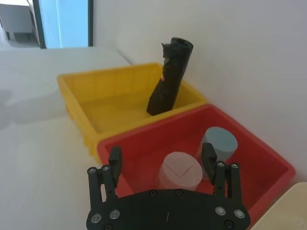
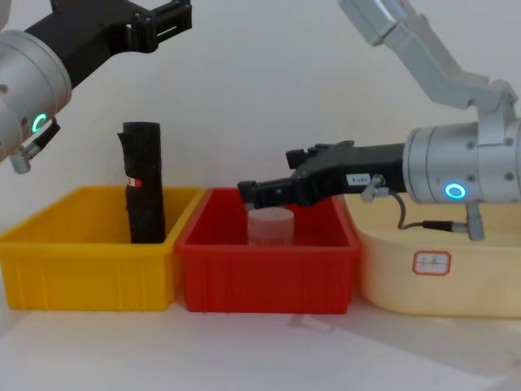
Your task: Pick up the garbage bag with the one hand and transfer it to the other hand.
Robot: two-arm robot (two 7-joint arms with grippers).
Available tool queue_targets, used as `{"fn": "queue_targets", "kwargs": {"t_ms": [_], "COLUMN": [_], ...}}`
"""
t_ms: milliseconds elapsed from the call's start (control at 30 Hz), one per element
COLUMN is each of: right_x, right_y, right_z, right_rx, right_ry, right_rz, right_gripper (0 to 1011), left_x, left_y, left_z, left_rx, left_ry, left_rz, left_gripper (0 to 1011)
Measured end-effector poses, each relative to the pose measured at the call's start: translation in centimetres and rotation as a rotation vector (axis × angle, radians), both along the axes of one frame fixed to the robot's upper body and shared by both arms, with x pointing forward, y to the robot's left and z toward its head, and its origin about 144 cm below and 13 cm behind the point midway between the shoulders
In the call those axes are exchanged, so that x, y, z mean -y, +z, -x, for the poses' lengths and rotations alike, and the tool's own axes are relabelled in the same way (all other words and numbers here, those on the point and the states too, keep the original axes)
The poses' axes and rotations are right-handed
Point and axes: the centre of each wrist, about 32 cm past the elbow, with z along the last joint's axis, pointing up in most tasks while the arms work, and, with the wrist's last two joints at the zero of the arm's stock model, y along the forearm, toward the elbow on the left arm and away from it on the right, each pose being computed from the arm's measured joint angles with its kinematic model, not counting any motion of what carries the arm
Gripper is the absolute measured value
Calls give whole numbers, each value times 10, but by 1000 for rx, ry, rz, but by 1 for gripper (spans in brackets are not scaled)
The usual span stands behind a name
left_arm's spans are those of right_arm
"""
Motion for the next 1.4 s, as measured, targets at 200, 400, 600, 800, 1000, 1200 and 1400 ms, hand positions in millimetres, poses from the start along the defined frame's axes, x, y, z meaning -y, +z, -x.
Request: {"fn": "queue_targets", "kwargs": {"t_ms": [200,400,600,800,1000,1200,1400], "right_x": [0,-2,-3,-2,-1,0,3], "right_y": [-2,-3,-4,-5,-5,-5,-3], "right_z": [-8,-17,-27,-35,-41,-46,-53], "right_rx": [-3,-3,-6,-9,-9,-11,-16], "right_ry": [-4,-6,-9,-12,-14,-7,9], "right_rz": [29,49,67,84,100,126,164], "right_gripper": [1000,1000,1000,1000,1000,999,1000], "left_x": [0,0,0,0,0,0,0], "left_y": [0,0,0,0,0,0,0], "left_z": [0,0,0,0,0,0,0], "left_rx": [0,0,0,0,0,0,0], "left_ry": [0,0,0,0,0,0,0], "left_rz": [0,0,0,0,0,0,0], "left_gripper": [1002,1002,1002,1002,1002,1002,1002]}}
